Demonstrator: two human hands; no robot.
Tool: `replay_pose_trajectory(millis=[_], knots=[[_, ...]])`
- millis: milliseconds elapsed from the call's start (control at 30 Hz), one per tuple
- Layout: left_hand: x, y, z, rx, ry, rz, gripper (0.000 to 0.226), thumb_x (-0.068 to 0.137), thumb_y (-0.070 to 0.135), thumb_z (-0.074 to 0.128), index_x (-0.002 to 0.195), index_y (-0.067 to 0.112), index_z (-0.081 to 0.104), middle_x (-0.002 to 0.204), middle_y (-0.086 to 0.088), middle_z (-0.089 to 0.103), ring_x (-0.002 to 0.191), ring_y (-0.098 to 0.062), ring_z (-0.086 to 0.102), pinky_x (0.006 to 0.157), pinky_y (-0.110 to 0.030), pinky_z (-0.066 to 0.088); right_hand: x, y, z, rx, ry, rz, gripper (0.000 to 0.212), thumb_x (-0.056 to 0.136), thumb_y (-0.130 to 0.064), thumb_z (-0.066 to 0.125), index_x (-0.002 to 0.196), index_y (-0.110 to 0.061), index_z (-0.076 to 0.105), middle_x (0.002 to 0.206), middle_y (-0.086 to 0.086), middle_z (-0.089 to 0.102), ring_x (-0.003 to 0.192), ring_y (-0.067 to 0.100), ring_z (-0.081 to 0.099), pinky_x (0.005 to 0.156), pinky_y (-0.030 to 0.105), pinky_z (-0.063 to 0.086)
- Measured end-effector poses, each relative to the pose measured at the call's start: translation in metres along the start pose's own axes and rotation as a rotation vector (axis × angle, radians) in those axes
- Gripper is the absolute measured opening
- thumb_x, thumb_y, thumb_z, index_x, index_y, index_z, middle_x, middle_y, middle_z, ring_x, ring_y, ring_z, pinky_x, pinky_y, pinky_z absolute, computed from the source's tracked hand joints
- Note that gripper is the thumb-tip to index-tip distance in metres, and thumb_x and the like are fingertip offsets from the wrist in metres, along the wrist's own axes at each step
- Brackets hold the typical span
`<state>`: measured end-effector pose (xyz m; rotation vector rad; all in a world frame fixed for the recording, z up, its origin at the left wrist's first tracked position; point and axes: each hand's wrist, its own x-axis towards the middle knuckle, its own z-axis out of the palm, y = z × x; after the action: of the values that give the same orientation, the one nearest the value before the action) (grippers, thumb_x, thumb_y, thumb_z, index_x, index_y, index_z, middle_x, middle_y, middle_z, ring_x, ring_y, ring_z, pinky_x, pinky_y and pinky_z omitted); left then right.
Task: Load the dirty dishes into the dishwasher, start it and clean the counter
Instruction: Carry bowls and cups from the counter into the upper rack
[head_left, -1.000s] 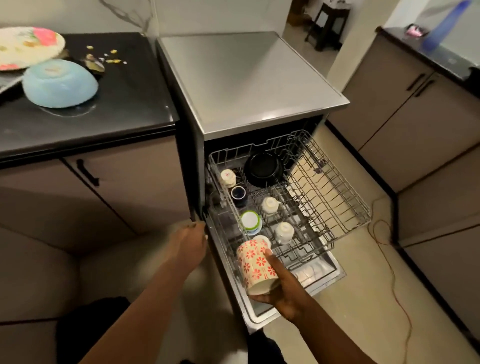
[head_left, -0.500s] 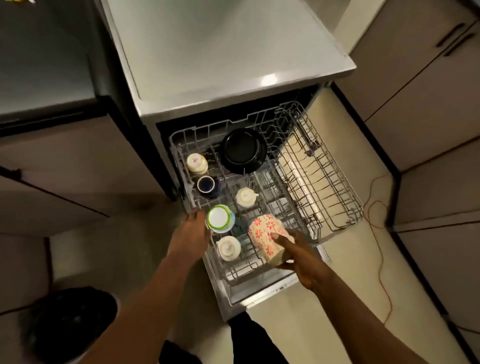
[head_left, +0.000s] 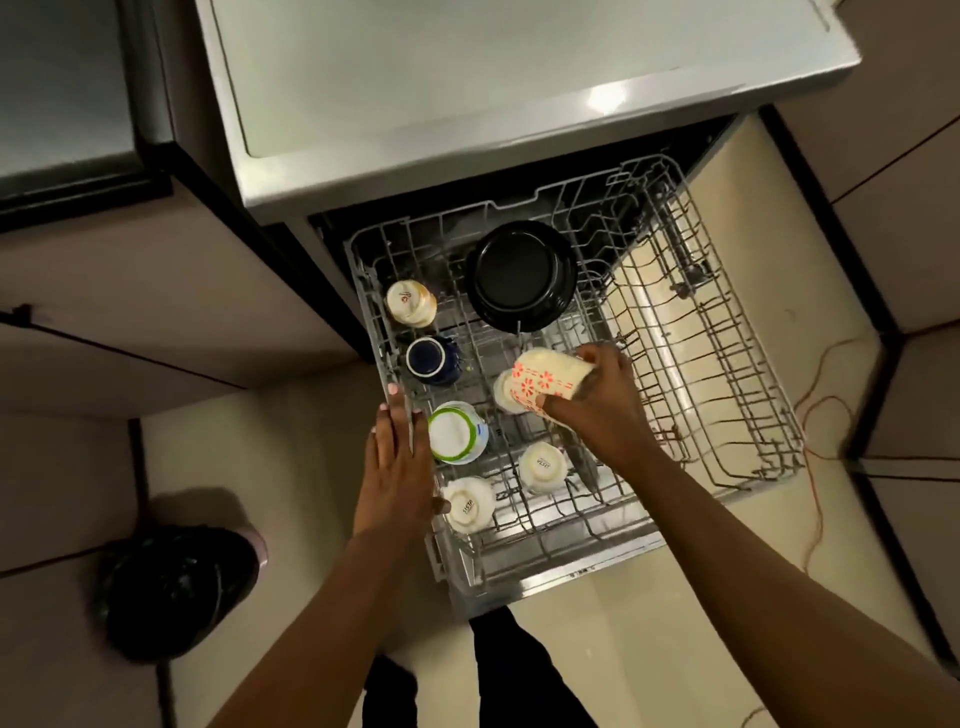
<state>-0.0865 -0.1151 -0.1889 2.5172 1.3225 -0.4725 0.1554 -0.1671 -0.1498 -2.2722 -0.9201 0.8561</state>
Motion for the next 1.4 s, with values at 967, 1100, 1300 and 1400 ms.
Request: replay_pose_trajectory(millis=[967, 1100, 1300, 1400], knots=[[0.0, -0.014, 0.016, -0.175, -0.128, -0.115, 0.117, 0.08, 0.047, 0.064, 0.137, 0.023, -0.036, 0.155, -0.019, -0.021, 0.145, -0.038, -0.006, 0.118, -0.046, 0.007, 0.117, -0.065, 0.07, -0.962, -0.283, -0.449, 0.079, 0.074, -0.05, 0.071, 0.138, -0.019, 0.037, 0.138, 0.013, 0.039, 0.122, 0.034, 0.038, 0.102, 0.041, 0.032], [0.001, -0.013, 0.012, -0.149, -0.166, -0.135, 0.117, 0.083, 0.049, 0.06, 0.136, 0.021, -0.042, 0.153, -0.018, -0.028, 0.145, -0.036, -0.013, 0.118, -0.044, 0.003, 0.113, -0.054, 0.089, -1.029, -0.371, -0.5, 0.079, 0.078, -0.045, 0.07, 0.142, -0.018, 0.032, 0.142, 0.011, 0.036, 0.125, 0.033, 0.037, 0.103, 0.042, 0.032], [0.002, -0.012, 0.01, -0.168, -0.183, -0.148, 0.112, 0.085, 0.046, 0.058, 0.133, 0.023, -0.041, 0.154, -0.017, -0.027, 0.145, -0.035, -0.012, 0.117, -0.044, 0.002, 0.118, -0.045, 0.107, -1.062, -0.34, -0.501, 0.088, 0.073, -0.043, 0.072, 0.142, -0.017, 0.025, 0.141, 0.012, 0.032, 0.123, 0.032, 0.036, 0.101, 0.041, 0.032], [0.001, -0.012, 0.009, -0.178, -0.182, -0.15, 0.112, 0.085, 0.043, 0.059, 0.132, 0.024, -0.041, 0.154, -0.017, -0.026, 0.145, -0.035, -0.011, 0.118, -0.044, 0.003, 0.118, -0.041, 0.107, -1.011, -0.347, -0.482, 0.098, 0.072, -0.043, 0.077, 0.146, -0.017, 0.019, 0.146, 0.013, 0.027, 0.13, 0.033, 0.03, 0.105, 0.045, 0.03]])
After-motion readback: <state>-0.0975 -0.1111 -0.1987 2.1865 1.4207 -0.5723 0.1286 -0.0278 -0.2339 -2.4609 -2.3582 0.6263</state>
